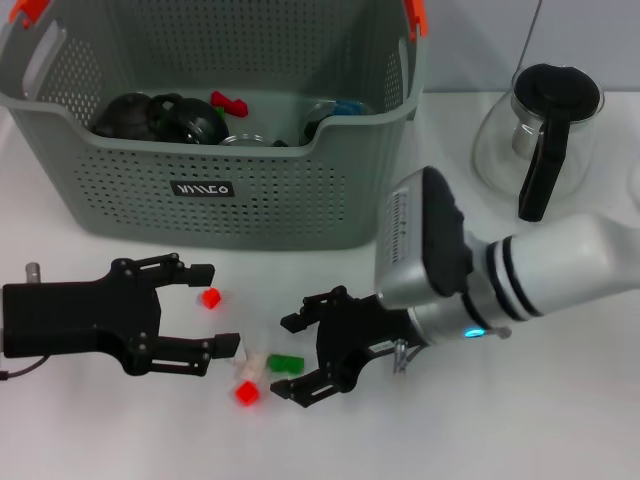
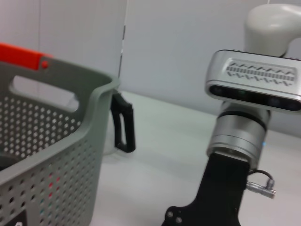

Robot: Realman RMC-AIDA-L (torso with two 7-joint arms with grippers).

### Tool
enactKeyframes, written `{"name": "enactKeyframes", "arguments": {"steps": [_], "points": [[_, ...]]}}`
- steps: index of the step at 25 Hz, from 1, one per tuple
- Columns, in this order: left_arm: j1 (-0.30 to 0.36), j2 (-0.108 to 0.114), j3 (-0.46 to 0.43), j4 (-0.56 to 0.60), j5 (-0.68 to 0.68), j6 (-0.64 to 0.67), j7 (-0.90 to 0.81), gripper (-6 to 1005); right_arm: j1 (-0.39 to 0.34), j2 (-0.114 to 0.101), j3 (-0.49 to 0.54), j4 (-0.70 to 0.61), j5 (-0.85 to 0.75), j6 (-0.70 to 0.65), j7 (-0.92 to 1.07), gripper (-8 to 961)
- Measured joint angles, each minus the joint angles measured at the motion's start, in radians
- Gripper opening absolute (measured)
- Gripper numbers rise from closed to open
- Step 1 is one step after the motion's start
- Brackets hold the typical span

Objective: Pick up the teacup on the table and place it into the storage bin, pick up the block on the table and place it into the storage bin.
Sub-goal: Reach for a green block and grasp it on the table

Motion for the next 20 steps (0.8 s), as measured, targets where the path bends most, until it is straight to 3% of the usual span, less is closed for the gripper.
{"name": "enactKeyframes", "arguments": {"steps": [8, 16, 20], "points": [[-0.021, 0.004, 0.001, -0.020, 0.017, -0.008, -0.003, 914, 0.001, 0.002, -0.149, 0.005, 0.091, 0.115, 0.018, 859], [-0.035, 0.006, 0.001, -0.021, 0.017, 0.001, -0.004, 913, 0.008, 0.002, -0.177, 0.000, 0.091, 0.140, 0.074, 849], [-0.035, 0.005, 0.001, -0.021, 0.017, 0.001, -0.004, 913, 0.010, 0.002, -0.193, -0.002, 0.088, 0.165, 0.093, 734]]}}
